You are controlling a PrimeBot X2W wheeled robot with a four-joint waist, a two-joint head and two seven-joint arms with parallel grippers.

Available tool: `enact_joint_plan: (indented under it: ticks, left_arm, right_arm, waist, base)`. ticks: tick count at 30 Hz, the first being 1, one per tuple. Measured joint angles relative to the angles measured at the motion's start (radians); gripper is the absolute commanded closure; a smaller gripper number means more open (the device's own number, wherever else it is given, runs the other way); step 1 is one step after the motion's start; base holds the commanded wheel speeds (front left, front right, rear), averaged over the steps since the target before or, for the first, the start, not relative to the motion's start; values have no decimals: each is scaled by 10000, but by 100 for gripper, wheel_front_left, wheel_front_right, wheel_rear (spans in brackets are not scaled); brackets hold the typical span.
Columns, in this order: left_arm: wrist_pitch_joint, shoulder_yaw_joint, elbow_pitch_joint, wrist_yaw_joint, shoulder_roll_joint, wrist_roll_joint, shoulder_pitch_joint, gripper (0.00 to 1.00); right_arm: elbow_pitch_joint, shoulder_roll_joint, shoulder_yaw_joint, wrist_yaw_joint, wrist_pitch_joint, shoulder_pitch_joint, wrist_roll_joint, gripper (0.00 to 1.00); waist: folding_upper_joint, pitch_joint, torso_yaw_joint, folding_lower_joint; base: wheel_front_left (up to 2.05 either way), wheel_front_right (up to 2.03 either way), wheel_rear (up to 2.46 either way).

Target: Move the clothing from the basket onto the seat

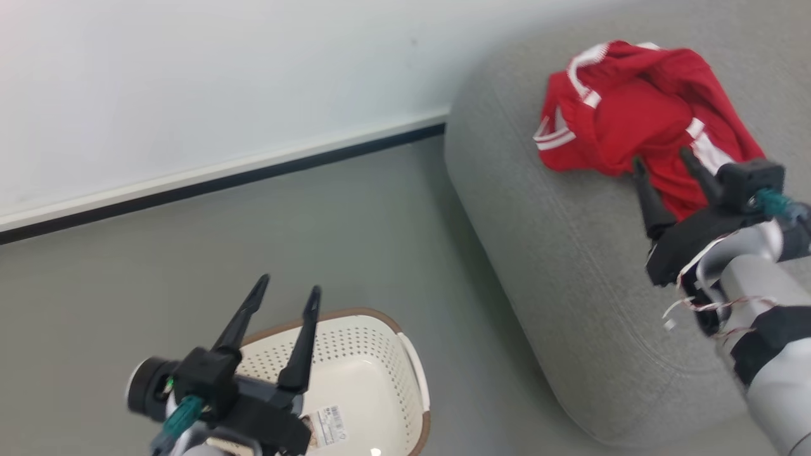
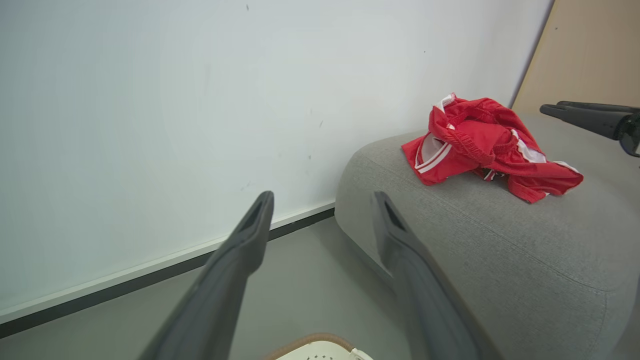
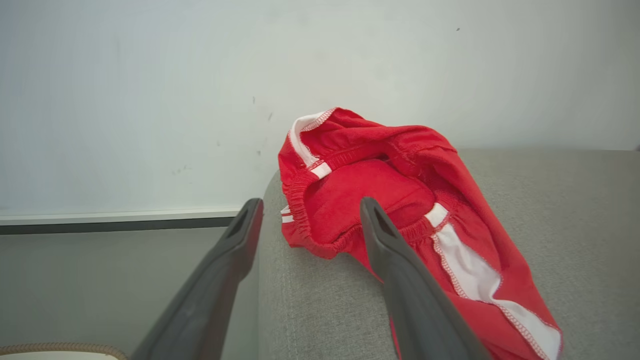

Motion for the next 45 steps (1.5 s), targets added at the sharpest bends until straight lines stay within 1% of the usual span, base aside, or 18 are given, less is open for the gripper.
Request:
enact_joint_plan:
  ticks: [2,7,11,15,20,27,31,37,39,45]
  left_arm:
    - [-81,213,-15,56,88,-134,281,0]
    - [-167,715,-17,382,171,-242,783,0]
    - [-268,1227,-29,675,374,-416,1266,0]
    - [-270,1634,-58,815,558,-443,1843,0]
    - [-345,2119,-90,972,750,-472,2588,0]
    - [-378,2773,-311,1062,759,-640,3551,0]
    - [-389,2957,-437,1064,736,-656,3958,0]
    - [-441,3120,-738,1078,711,-662,4421,0]
    - [-441,3162,-905,1147,700,-660,4567,0]
    - [-443,3254,-1131,1149,640,-656,4791,0]
  right_arm:
    - [-320,134,-29,0,0,310,8,0]
    - [-1112,349,-117,-17,-15,1113,10,0]
    - [-1781,640,-151,-142,-29,1818,10,0]
    - [-2493,819,-188,-372,-29,2454,6,0]
    - [-3425,955,-265,-746,-40,3490,-31,0]
    - [-4730,1058,-393,-1319,-40,4982,-221,0]
    - [-5511,1034,-593,-1599,-42,5710,-261,0]
    - [-6543,913,-846,-1843,-42,6779,-462,0]
    - [-6886,897,-945,-1873,-42,7147,-558,0]
    - [-7605,782,-1306,-2029,-42,7837,-731,0]
  waist:
    - [0,-153,215,0]
    - [0,-535,746,0]
    - [0,-877,1107,1]
    - [0,-1232,1384,1]
    - [0,-1629,1639,1]
    - [0,-2019,1832,1]
    - [0,-2191,1866,2]
    - [0,-2394,1883,2]
    - [1,-2427,1874,2]
    - [1,-2438,1834,2]
  base:
    - [0,0,0]
    - [0,0,0]
    - [0,0,0]
    - [0,0,0]
    - [0,0,0]
    - [0,0,0]
    - [0,0,0]
    - [0,0,0]
    - [0,0,0]
    - [0,0,0]
